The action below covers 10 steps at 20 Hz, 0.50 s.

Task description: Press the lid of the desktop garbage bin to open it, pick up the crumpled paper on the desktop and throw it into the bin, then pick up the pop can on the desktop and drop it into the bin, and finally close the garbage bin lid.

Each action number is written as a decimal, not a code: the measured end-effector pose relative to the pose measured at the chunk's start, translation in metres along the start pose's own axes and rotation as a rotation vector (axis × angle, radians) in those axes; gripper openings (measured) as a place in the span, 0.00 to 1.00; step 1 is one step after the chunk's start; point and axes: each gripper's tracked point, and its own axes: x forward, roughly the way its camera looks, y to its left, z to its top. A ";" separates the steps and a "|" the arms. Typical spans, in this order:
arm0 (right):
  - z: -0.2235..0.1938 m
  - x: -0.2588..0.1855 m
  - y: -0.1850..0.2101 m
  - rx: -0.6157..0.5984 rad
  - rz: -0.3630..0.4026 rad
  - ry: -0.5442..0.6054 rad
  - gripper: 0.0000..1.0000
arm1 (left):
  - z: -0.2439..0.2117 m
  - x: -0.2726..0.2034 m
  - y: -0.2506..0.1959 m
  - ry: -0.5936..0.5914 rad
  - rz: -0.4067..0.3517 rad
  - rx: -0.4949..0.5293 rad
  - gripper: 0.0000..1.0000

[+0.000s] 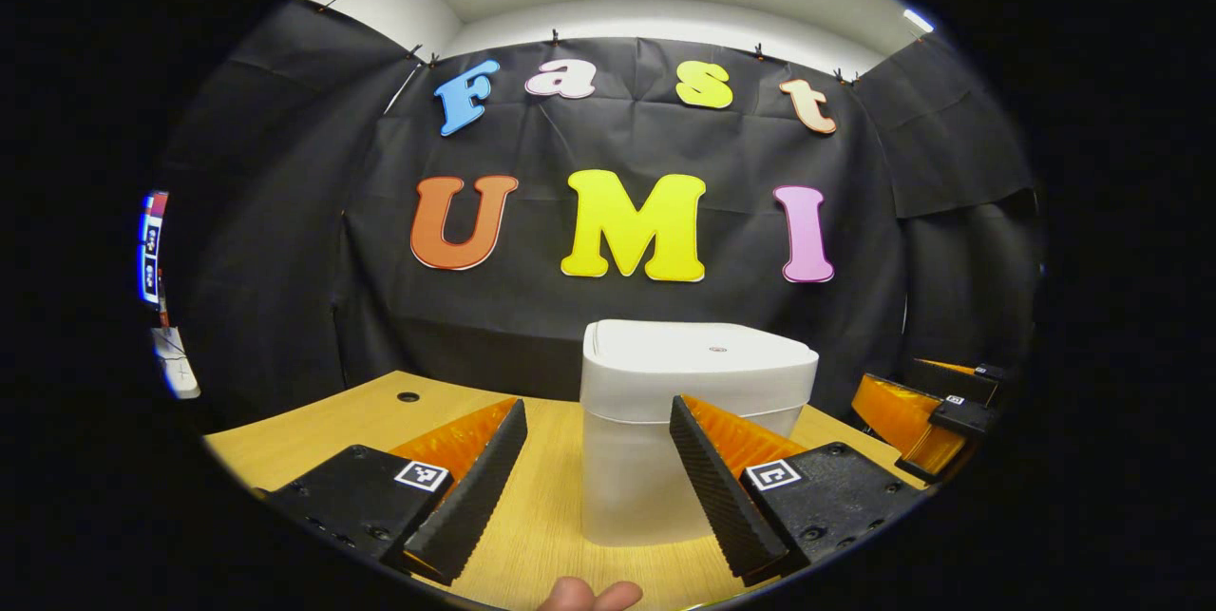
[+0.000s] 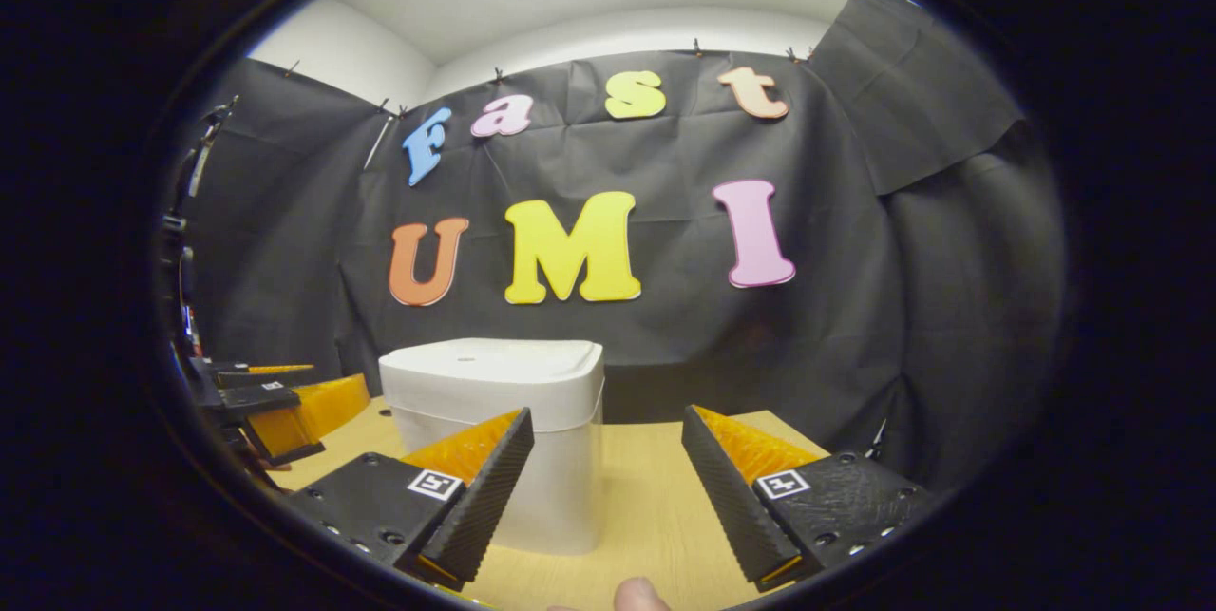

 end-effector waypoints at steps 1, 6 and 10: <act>-0.001 0.001 0.000 -0.004 0.000 -0.001 0.96 | -0.001 0.001 -0.002 0.005 -0.004 0.005 0.98; -0.003 0.004 0.004 0.019 0.003 0.000 0.96 | 0.003 0.001 -0.001 -0.008 -0.005 0.030 0.97; 0.002 0.000 0.002 0.022 -0.004 -0.016 0.96 | 0.003 0.000 -0.005 -0.007 -0.017 0.038 0.97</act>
